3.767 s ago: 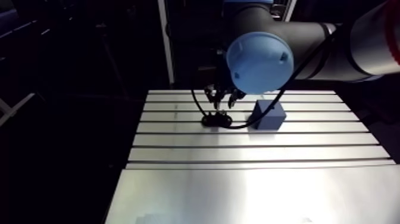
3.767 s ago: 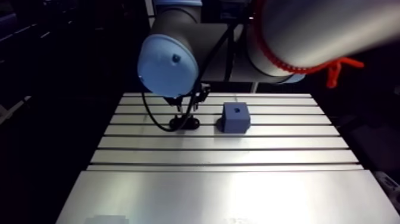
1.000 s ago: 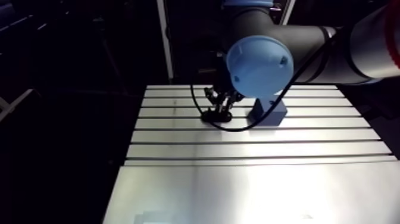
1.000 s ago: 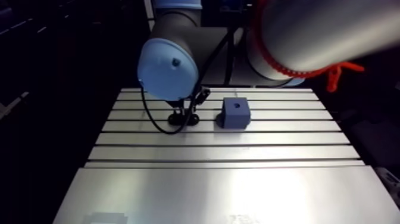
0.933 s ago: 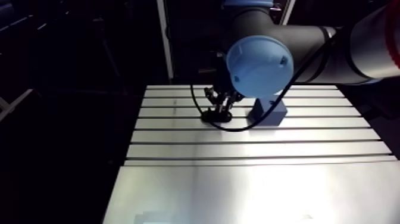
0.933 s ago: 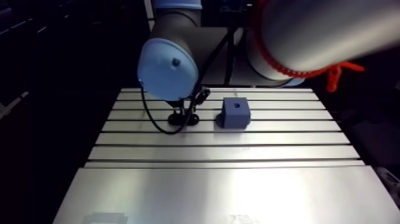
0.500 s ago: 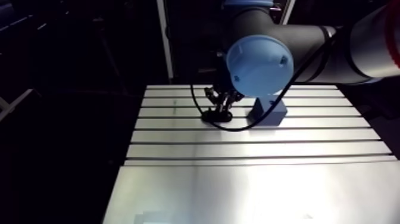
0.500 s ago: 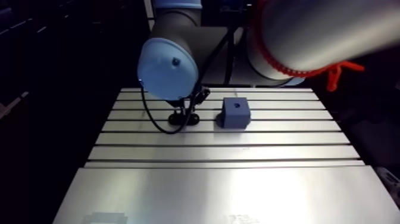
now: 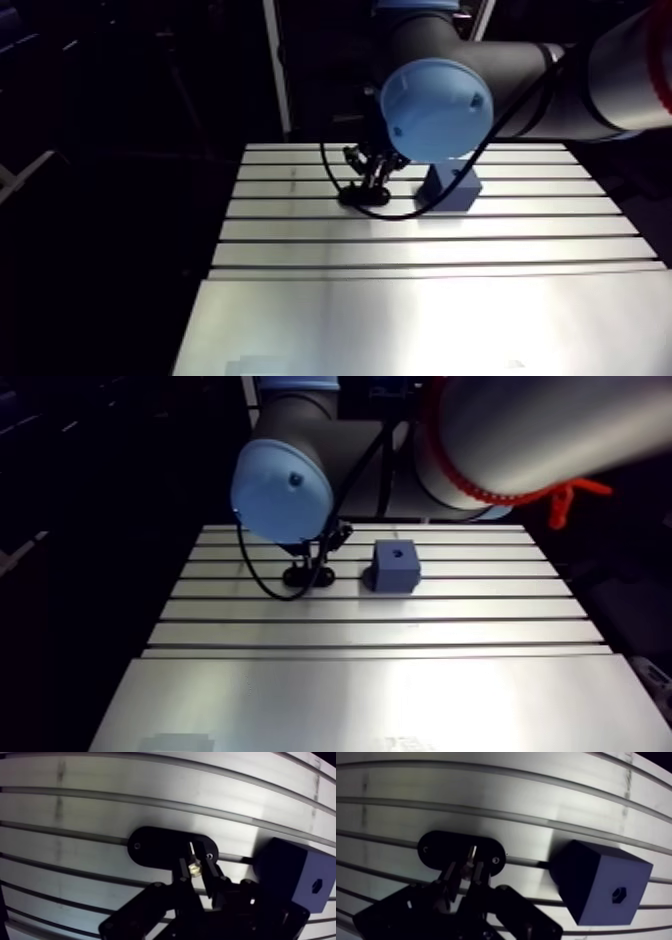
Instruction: Pick up the M10 bolt and insert it into the hex recess until seated.
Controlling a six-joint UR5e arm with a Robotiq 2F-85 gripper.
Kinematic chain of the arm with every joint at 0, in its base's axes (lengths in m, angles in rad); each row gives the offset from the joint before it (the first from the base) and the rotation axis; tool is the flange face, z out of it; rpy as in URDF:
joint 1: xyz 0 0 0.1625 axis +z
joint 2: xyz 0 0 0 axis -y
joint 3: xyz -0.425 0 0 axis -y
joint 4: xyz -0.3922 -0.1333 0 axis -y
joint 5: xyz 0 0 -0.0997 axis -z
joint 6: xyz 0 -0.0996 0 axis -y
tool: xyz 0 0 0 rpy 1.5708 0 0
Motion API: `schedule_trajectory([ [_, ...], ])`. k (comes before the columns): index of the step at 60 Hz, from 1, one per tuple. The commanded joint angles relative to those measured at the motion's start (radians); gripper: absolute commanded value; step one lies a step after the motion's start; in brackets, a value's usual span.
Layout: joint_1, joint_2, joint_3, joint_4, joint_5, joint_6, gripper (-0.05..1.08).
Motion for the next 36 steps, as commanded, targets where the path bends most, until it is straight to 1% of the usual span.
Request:
schedule_trajectory([
  [1,-0.001,-0.009,-0.006,0.000,0.003,0.000,0.77],
  [12,0.001,-0.017,-0.023,0.009,0.011,-0.001,0.77],
  [22,0.005,-0.026,-0.042,0.028,0.011,-0.002,0.77],
  [26,0.005,-0.039,-0.053,0.047,0.013,-0.002,0.77],
  [28,0.005,-0.046,-0.072,0.078,0.013,-0.003,0.77],
  [31,0.005,-0.047,-0.082,0.098,0.013,-0.007,0.77],
  [33,0.003,-0.056,-0.100,0.141,0.013,-0.041,0.77],
  [36,0.002,-0.063,-0.109,0.158,0.013,-0.060,0.77],
])
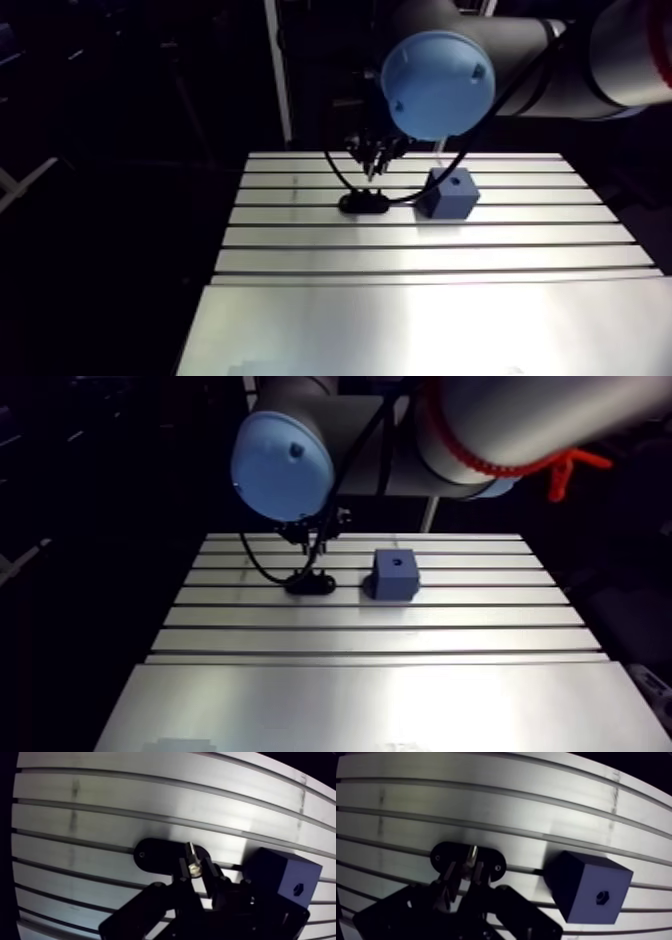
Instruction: Pick up the M10 bolt and insert it into the hex recess until seated.
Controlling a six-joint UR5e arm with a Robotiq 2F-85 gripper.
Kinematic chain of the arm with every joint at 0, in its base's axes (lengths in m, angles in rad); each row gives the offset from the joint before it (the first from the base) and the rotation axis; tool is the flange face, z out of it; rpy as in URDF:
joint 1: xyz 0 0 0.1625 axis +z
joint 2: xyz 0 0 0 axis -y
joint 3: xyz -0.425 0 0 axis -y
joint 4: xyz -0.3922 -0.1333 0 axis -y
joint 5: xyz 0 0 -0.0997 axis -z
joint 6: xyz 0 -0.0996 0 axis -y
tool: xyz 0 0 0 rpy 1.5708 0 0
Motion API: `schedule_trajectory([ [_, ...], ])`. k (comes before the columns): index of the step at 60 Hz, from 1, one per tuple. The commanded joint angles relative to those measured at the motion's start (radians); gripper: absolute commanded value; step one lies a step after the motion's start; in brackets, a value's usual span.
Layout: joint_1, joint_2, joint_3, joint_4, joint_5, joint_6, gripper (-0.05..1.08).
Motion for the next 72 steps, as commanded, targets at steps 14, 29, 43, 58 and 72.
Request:
schedule_trajectory([
  [14,-0.010,-0.084,-0.177,0.310,-0.005,-0.194,0.79],
  [29,-0.059,-0.090,-0.302,0.532,-0.025,-0.422,0.83],
  [43,-0.109,-0.073,-0.361,0.637,-0.117,-0.552,0.84],
  [58,-0.137,-0.043,-0.375,0.689,-0.174,-0.696,0.84],
  [72,-0.142,-0.027,-0.373,0.687,-0.174,-0.703,0.84],
])
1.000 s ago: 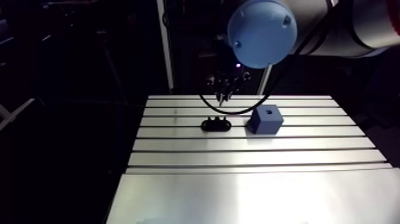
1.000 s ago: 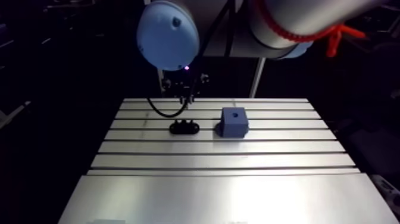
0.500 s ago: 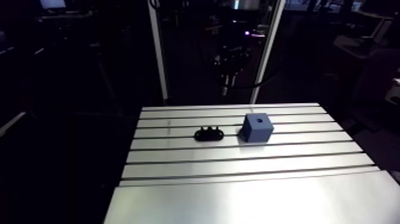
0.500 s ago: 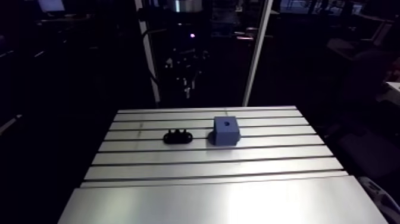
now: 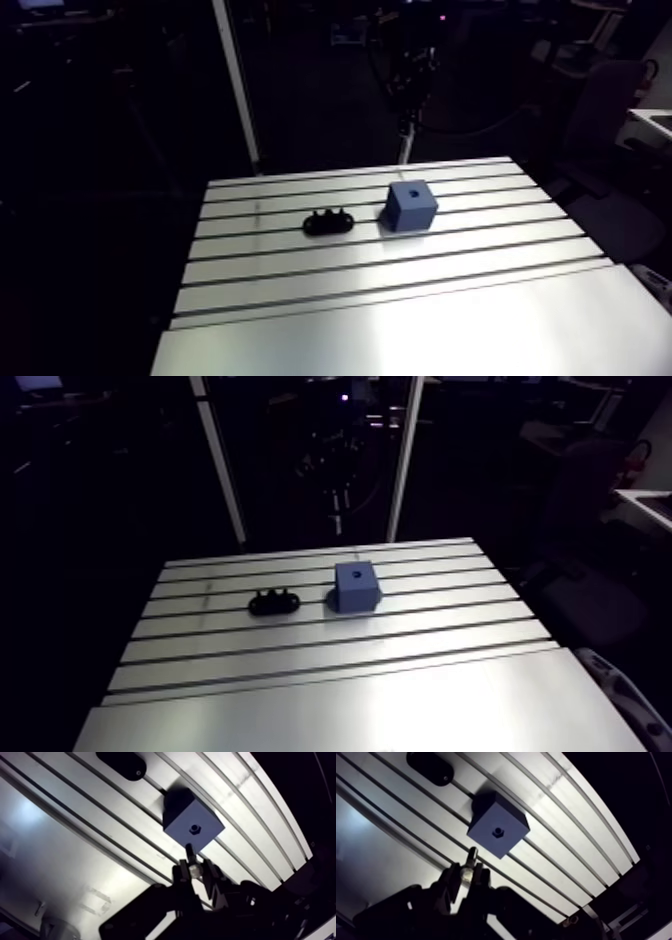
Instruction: Pick up the M10 bolt and insert it into the hex recess until seated.
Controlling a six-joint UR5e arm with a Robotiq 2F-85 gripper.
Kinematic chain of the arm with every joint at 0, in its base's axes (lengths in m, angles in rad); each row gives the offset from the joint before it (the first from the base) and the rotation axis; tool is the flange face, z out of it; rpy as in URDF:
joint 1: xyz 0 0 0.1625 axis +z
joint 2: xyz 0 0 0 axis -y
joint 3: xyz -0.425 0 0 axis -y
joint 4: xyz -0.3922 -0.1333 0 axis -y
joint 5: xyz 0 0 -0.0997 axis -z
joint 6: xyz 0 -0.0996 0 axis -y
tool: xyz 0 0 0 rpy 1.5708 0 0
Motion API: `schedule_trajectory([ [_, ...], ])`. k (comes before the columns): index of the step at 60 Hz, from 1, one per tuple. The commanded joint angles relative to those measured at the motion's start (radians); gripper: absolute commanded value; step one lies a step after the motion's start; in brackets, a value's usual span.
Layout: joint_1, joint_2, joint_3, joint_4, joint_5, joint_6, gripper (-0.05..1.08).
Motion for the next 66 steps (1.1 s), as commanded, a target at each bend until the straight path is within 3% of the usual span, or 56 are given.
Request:
schedule_trajectory([
  [1,-0.014,0.020,-0.003,0.007,-0.009,-0.028,0.84],
  [27,-0.047,0.062,-0.001,0.000,-0.009,-0.032,0.84],
  [37,-0.050,0.072,0.015,-0.068,-0.007,-0.036,0.84],
  [51,-0.050,0.086,0.028,-0.076,-0.008,-0.033,0.84],
  [66,-0.066,0.090,0.038,-0.077,-0.001,-0.031,0.84],
])
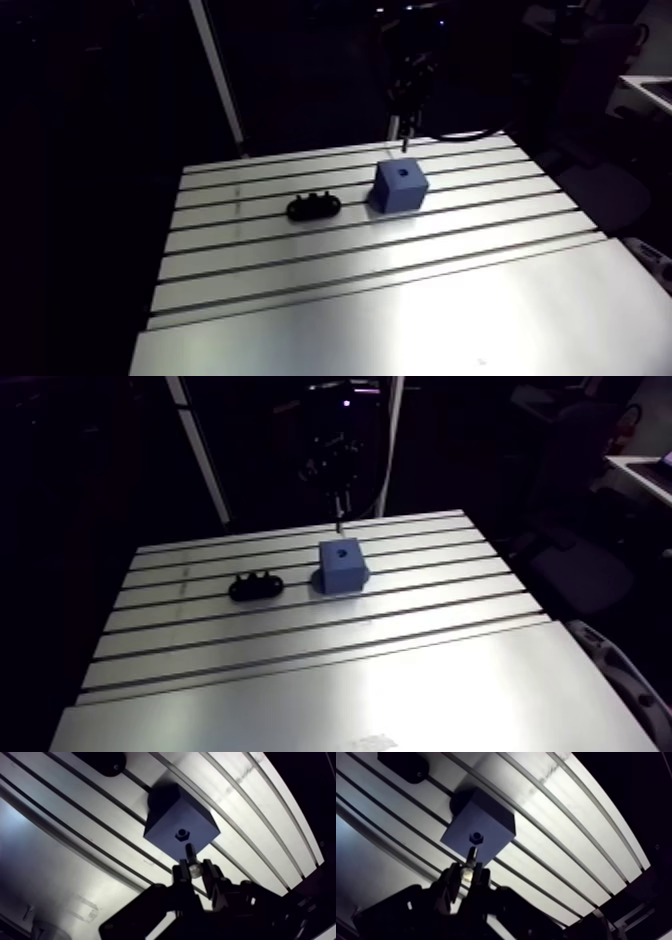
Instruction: Pick up the M10 bolt and insert it into the hex recess until seated.
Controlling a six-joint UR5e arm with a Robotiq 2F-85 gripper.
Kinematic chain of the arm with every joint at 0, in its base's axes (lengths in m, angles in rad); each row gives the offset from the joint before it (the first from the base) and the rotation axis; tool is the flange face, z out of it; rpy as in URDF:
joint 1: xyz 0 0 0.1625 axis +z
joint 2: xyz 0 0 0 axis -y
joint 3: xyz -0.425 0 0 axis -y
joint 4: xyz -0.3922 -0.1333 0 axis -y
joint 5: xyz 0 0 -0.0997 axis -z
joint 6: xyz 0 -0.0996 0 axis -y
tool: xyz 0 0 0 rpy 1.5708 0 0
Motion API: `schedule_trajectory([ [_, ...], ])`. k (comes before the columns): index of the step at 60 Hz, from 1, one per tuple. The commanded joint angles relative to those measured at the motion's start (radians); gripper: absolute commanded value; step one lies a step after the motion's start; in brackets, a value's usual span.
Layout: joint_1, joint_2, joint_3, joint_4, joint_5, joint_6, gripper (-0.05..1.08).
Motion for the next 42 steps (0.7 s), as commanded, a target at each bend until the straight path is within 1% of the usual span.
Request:
schedule_trajectory([
  [1,-0.018,0.005,0.013,-0.003,0.005,0.002,0.84],
  [6,-0.023,0.005,0.018,-0.005,0.006,0.002,0.84],
  [19,-0.033,0.003,0.039,-0.050,0.008,-0.005,0.84],
  [29,-0.033,0.003,0.047,-0.052,0.008,0.000,0.84],
  [42,-0.030,0.003,0.049,-0.055,0.026,0.000,0.84],
])
